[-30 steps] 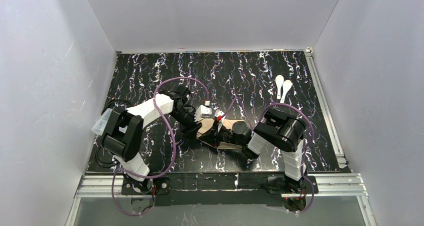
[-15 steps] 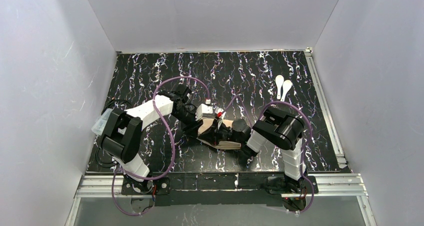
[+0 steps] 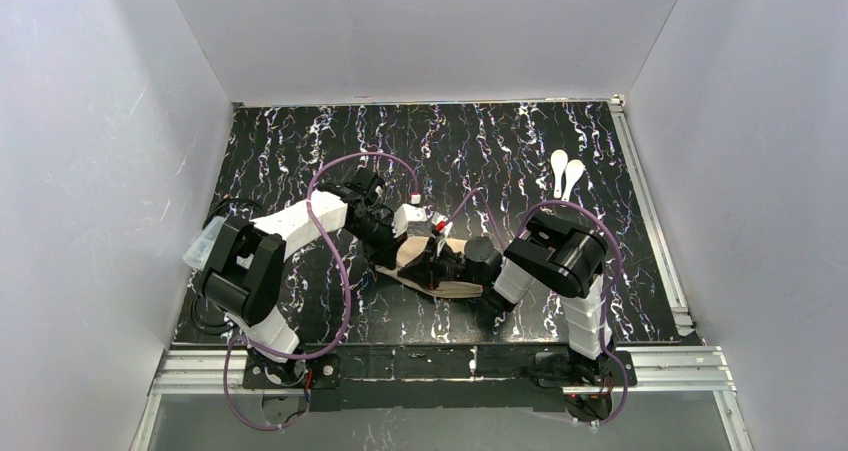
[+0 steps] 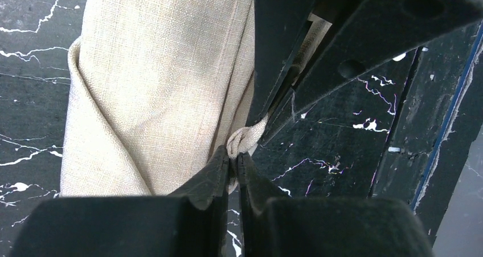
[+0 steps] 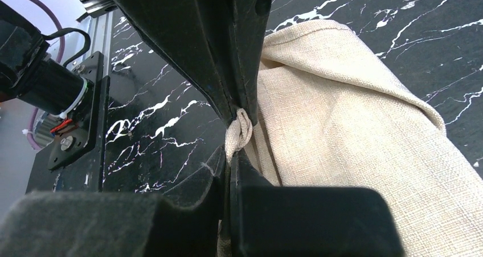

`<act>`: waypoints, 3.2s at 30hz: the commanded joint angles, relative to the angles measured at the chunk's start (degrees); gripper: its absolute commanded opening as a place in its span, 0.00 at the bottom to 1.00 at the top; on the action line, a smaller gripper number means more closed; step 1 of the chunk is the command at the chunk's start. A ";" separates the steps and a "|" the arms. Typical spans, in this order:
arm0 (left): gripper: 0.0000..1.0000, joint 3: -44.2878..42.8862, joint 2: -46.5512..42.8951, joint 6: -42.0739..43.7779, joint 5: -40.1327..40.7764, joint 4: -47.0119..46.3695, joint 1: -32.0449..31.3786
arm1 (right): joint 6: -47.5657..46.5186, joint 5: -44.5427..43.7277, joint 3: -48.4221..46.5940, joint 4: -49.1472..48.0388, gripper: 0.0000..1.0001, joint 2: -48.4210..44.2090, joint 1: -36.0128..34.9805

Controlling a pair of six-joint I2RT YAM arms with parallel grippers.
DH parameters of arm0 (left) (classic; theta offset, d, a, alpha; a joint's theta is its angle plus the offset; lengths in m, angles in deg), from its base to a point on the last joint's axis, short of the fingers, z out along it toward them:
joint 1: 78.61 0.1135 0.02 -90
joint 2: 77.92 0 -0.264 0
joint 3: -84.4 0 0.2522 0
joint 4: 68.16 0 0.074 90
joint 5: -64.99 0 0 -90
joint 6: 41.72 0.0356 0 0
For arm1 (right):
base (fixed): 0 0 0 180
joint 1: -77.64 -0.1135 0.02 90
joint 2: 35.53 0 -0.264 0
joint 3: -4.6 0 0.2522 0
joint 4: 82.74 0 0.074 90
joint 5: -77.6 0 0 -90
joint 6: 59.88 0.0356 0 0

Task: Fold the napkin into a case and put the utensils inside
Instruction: Pick up the 2/3-rectangle-folded napkin from the center of the board, then grasp the top corner of the smaller rectangle folded napkin from the folded napkin.

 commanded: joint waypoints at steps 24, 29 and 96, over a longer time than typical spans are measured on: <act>0.31 -9.96 3.05 -5.64 1.82 2.06 5.71 | 7.09 3.73 -4.72 6.90 0.01 -1.52 1.13; 0.30 -9.19 3.98 -5.20 3.59 -0.04 4.23 | 10.41 3.94 -4.49 5.58 0.01 -1.40 1.86; 0.00 -6.37 3.65 -2.49 7.03 -1.86 0.24 | 23.47 10.67 -15.32 36.67 0.01 -3.83 8.98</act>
